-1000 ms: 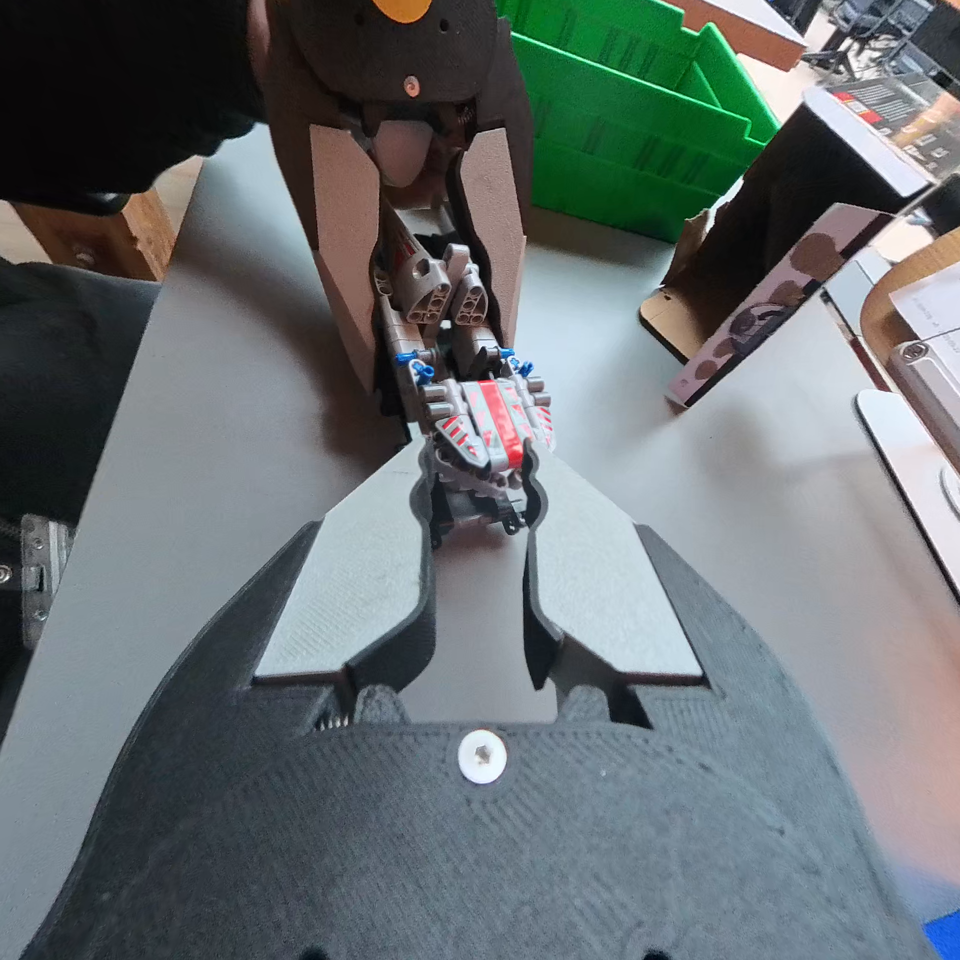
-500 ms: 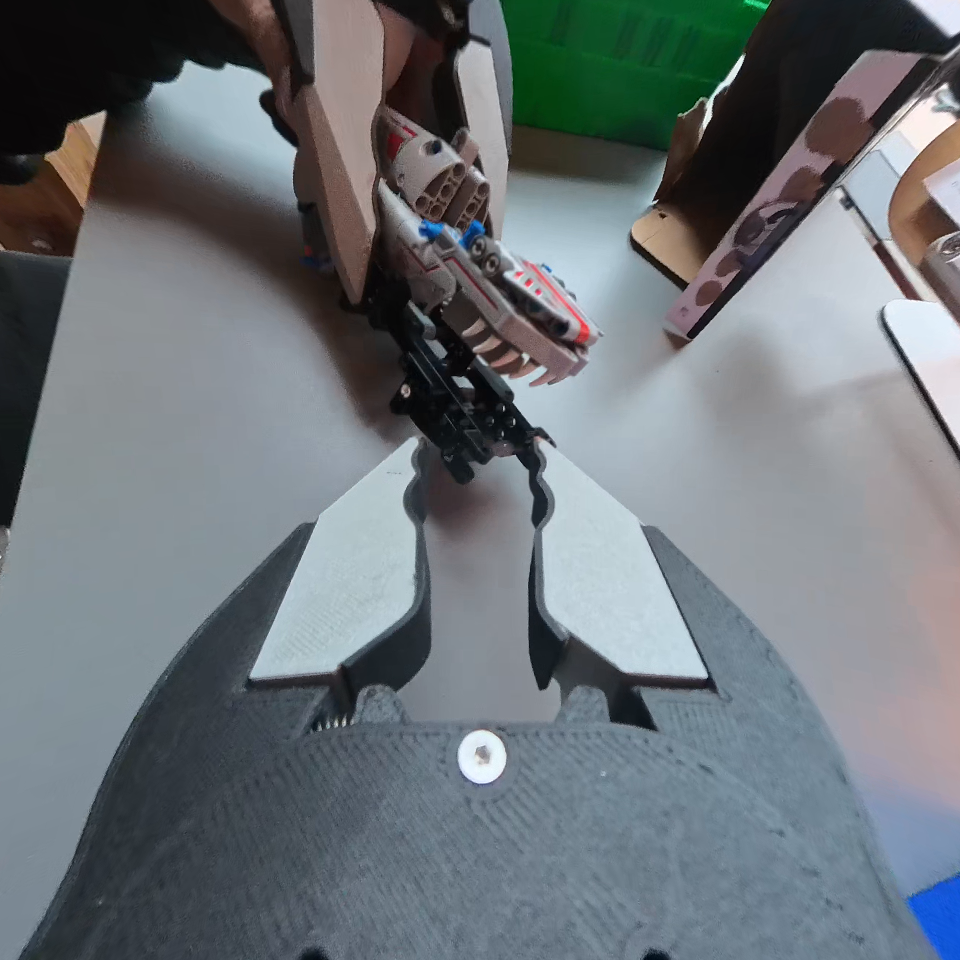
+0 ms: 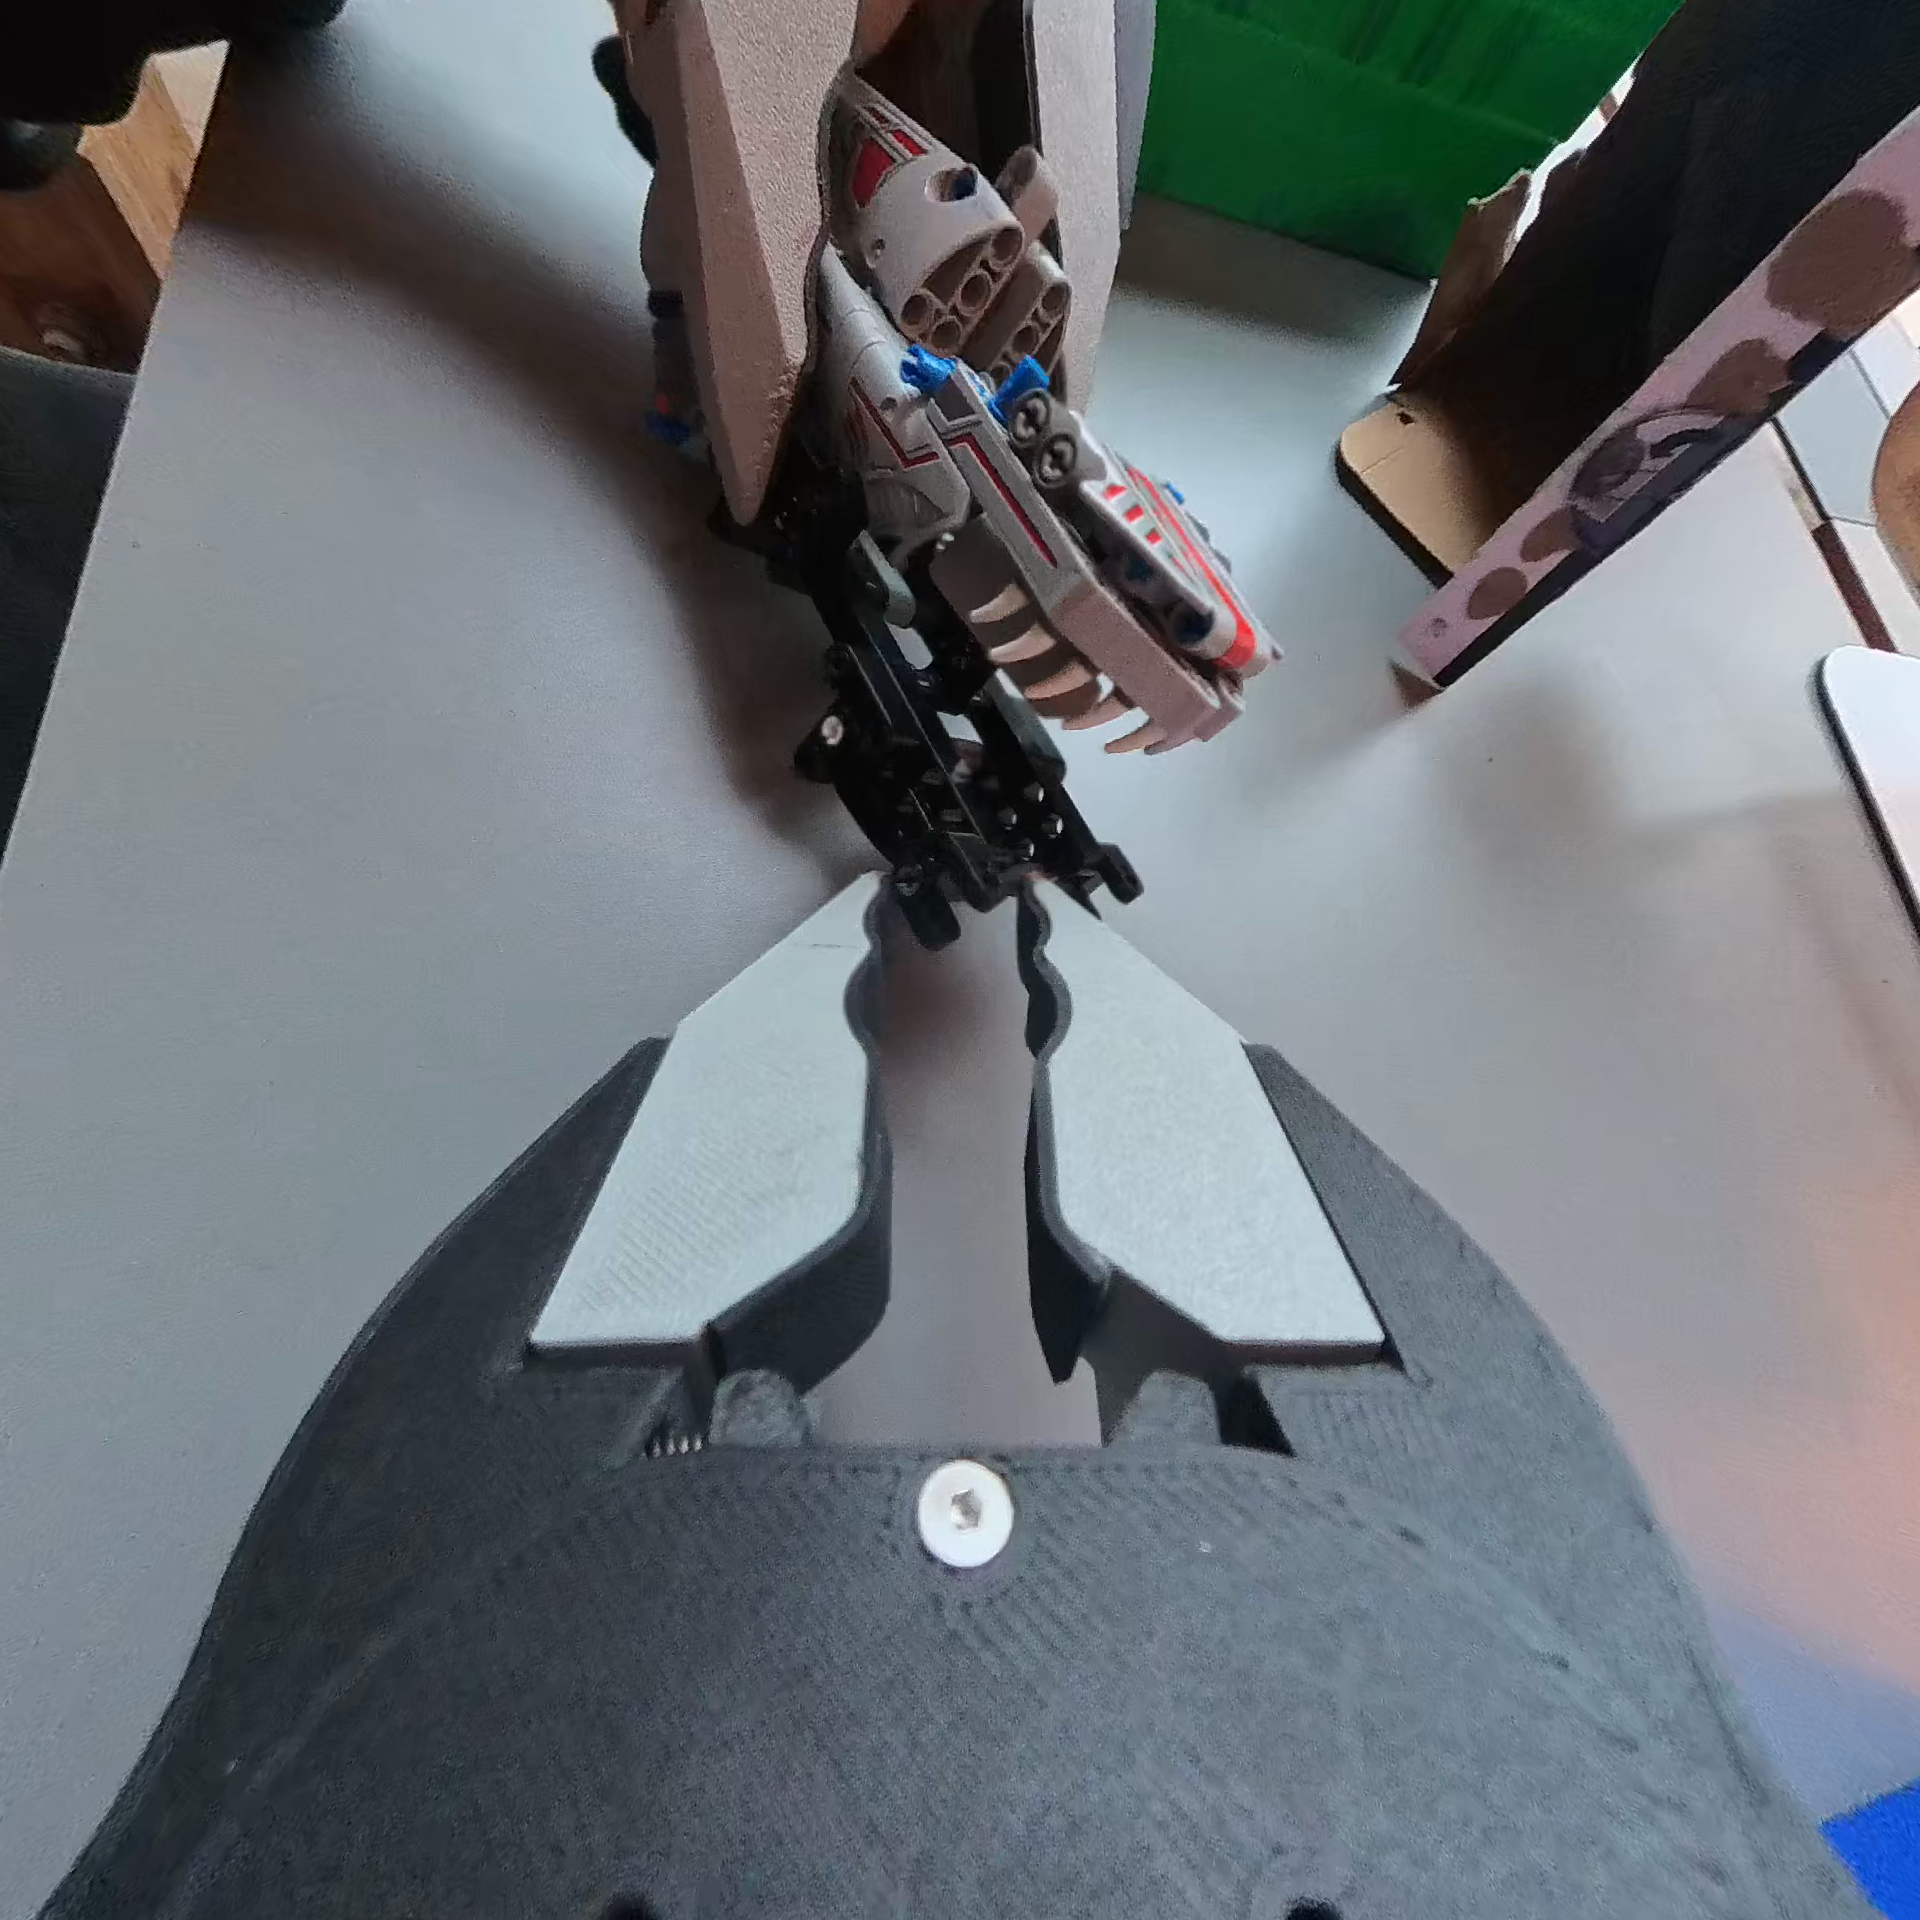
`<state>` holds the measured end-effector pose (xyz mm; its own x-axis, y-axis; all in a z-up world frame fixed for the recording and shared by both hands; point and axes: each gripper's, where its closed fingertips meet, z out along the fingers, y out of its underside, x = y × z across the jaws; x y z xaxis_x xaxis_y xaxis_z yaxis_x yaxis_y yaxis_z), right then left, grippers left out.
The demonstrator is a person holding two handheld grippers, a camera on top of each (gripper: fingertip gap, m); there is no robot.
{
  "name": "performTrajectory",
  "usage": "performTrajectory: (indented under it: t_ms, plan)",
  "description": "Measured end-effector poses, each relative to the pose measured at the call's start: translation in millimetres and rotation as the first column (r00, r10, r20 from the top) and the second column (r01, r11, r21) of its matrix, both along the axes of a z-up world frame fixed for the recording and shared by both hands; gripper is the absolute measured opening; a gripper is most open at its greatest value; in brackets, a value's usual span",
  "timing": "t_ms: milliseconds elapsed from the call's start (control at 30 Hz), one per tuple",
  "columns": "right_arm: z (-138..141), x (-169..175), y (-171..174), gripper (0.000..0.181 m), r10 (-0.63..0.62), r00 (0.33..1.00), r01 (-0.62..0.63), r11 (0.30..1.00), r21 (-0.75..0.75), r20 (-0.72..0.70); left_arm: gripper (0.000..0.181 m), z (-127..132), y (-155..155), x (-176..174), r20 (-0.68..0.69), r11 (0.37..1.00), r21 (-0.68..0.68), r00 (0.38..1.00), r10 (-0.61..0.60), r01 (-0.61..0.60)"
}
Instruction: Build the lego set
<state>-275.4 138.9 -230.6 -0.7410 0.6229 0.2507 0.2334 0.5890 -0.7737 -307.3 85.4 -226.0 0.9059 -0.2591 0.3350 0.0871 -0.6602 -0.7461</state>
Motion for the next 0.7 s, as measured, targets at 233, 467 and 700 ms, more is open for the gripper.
performTrajectory:
  t_ms: [233, 467, 700]
  plan:
    - [3, -3, 2, 0.016, -0.016, 1.0, 0.016, 1.0, 0.011, -0.025, 0.066, 0, 0, -2, 0.026, 1.0, -0.006, 0.999, 0.02, -0.019]
    - [3, -2, 1, 0.015, -0.012, 1.0, 0.012, 1.0, 0.016, -0.007, 0.066, 0, 0, -2, 0.064, 0.999, -0.028, 0.998, 0.022, -0.02]
    - [3, -12, 9, 0.016, -0.094, 0.995, 0.095, 0.994, -0.045, 0.023, 0.066, -2, 3, -8, 0.119, 0.996, -0.046, 0.99, 0.076, -0.071]
